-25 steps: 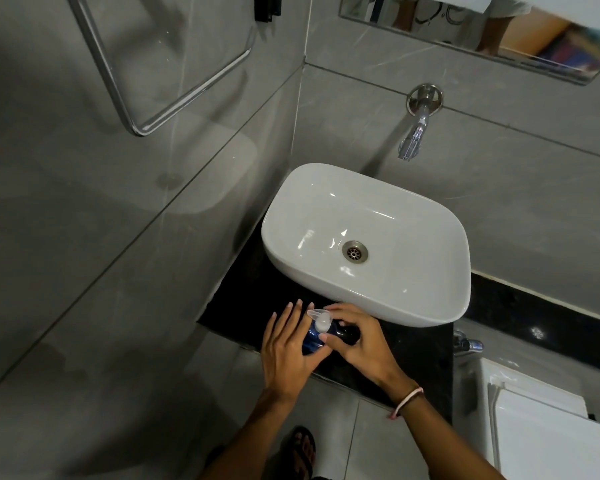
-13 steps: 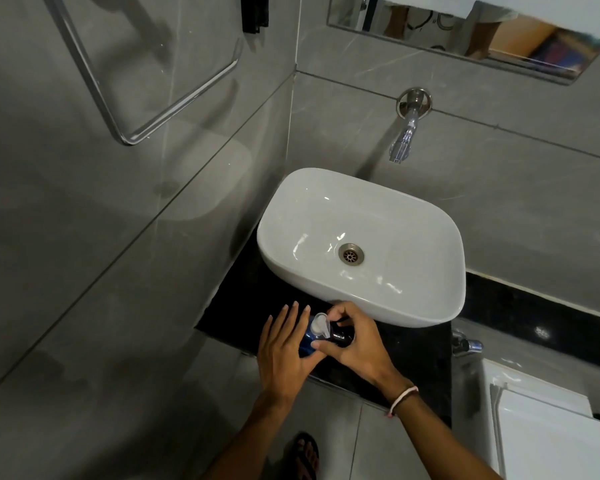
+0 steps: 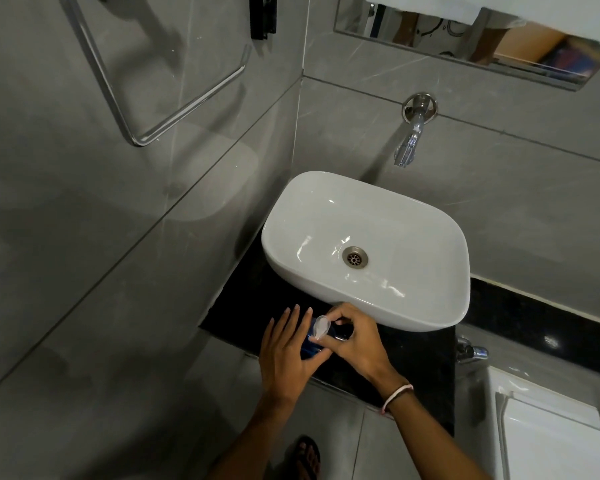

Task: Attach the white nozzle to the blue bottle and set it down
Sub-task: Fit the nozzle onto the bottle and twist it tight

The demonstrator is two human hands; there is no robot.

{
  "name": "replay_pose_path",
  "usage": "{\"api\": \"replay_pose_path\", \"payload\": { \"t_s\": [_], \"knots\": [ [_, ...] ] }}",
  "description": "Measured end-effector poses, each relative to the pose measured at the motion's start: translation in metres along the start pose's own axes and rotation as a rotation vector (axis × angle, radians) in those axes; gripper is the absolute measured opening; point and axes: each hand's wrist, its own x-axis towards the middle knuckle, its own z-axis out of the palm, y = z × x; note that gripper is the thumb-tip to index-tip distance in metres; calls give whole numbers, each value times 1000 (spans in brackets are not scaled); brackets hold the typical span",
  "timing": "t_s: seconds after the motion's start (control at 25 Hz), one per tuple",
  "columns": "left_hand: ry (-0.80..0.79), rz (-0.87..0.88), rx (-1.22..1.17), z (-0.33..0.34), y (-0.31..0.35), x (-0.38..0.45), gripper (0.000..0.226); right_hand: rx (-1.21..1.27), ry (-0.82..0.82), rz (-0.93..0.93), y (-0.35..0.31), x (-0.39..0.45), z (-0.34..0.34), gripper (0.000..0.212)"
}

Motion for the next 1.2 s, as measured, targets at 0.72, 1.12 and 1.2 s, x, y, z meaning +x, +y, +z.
{"api": "replay_pose_path", "payload": {
  "t_s": [0.72, 1.12, 1.2],
  "knots": [
    [7, 16, 15, 0, 0, 2, 76, -123, -86, -61, 2, 8, -4, 38],
    [1, 32, 35, 3, -4, 1, 72, -306, -53, -225, 6, -1, 3, 29],
    [-14, 16, 46, 4, -4, 1, 72, -331, -119, -282, 6, 1, 0, 29]
  ]
}}
